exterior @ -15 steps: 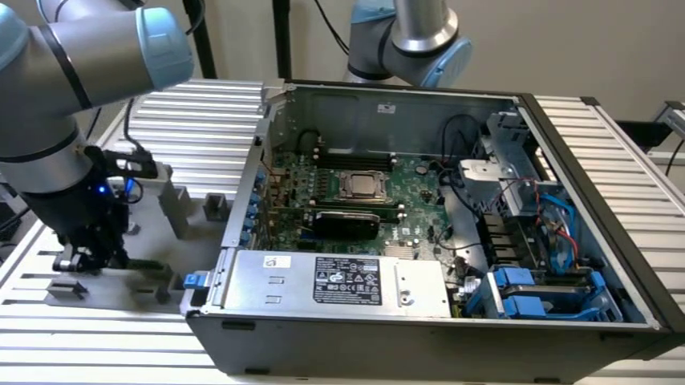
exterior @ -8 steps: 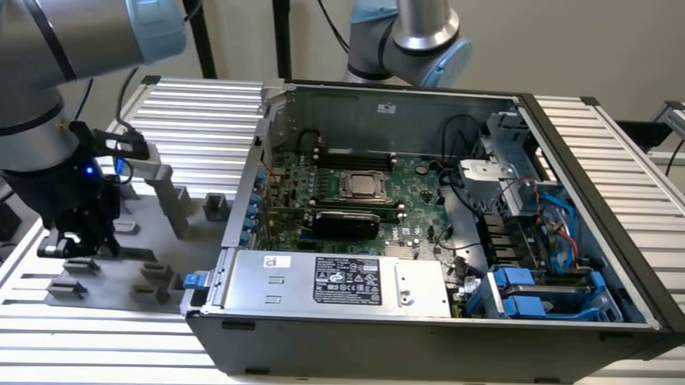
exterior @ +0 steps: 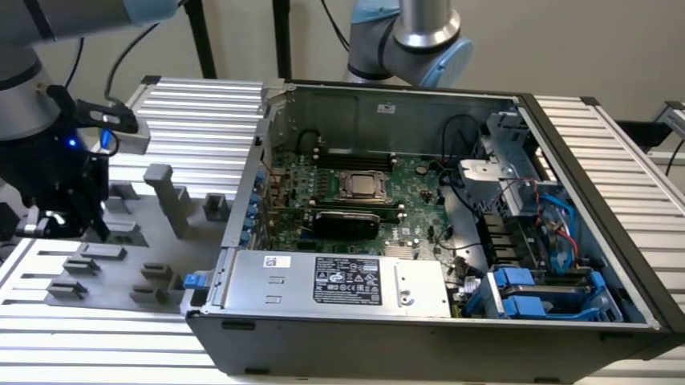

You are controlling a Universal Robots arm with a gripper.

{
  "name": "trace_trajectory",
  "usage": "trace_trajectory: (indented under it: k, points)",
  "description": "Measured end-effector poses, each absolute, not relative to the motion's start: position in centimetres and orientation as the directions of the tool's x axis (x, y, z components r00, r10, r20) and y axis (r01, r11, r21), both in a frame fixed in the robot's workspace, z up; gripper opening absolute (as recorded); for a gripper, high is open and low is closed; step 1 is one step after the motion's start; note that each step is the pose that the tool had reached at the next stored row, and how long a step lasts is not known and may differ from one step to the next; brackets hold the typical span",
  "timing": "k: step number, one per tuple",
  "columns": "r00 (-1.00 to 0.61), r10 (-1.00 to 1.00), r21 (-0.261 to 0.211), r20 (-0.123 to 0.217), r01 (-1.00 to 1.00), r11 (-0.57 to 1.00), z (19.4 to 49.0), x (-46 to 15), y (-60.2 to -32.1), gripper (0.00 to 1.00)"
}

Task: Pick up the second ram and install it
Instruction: 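Pick up the second ram and move it above second insertion slot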

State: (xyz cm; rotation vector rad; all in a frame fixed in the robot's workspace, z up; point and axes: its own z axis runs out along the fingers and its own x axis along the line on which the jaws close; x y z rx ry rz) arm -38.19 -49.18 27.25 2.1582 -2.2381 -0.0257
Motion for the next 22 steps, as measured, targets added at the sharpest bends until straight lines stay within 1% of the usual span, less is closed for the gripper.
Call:
trace_trajectory:
  k: [11,22]
  points:
    - [-0.025,-1.0,0.035,0.011,-0.999,0.025,32.2,-36.7,-49.2,0.14]
    - [-0.01,-1.0,0.038,0.003,-0.999,0.01,37.2,-33.3,-49.2,0.14]
